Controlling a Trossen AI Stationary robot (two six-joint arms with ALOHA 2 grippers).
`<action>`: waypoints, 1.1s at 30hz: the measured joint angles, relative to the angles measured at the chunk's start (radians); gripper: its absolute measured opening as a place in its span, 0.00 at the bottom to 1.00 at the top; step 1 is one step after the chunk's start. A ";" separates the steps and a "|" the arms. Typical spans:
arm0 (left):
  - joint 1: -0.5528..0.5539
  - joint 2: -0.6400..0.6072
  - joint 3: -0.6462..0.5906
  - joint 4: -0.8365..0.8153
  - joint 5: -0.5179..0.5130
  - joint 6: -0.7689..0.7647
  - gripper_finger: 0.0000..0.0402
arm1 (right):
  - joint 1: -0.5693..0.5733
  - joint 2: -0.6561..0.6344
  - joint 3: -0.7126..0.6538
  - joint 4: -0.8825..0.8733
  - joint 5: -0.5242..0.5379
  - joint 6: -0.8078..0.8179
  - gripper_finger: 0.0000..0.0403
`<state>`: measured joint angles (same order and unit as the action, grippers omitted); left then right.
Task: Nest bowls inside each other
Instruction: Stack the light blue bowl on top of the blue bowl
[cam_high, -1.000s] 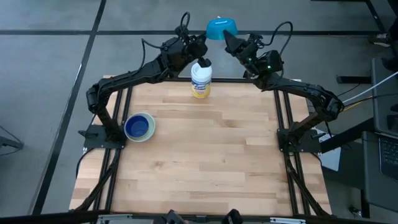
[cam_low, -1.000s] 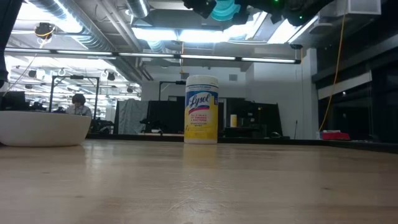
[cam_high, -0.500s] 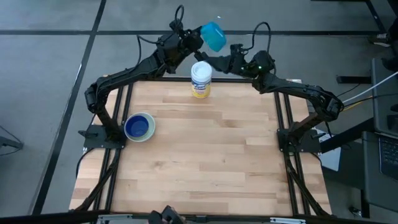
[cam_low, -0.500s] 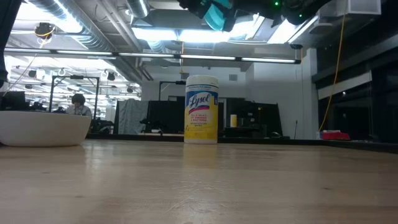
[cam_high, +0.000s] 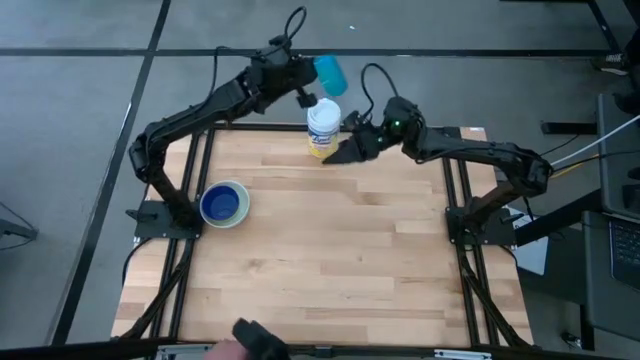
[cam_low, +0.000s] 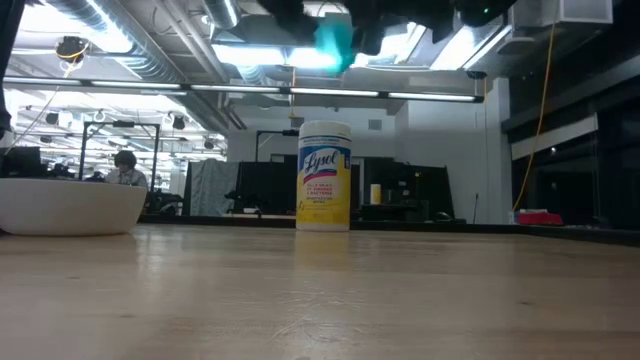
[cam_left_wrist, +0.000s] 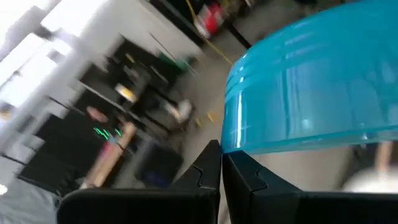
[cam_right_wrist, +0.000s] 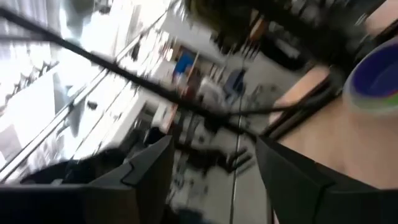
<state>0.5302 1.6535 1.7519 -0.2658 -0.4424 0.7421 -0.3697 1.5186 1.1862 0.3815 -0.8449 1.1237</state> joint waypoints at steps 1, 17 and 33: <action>0.018 -0.005 0.000 -0.055 0.016 -0.006 0.00 | 0.009 -0.007 0.000 -0.009 -0.014 0.001 0.57; 0.173 -0.089 -0.003 -1.119 0.299 -0.099 0.00 | 0.058 -0.064 0.001 -0.004 0.022 0.015 0.54; 0.129 -0.098 -0.282 -1.303 0.411 -0.470 0.00 | 0.061 -0.064 0.001 0.026 -0.003 -0.017 0.52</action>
<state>0.6594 1.5552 1.4704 -1.5684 -0.0314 0.2722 -0.3082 1.4548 1.1870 0.4072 -0.8479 1.1069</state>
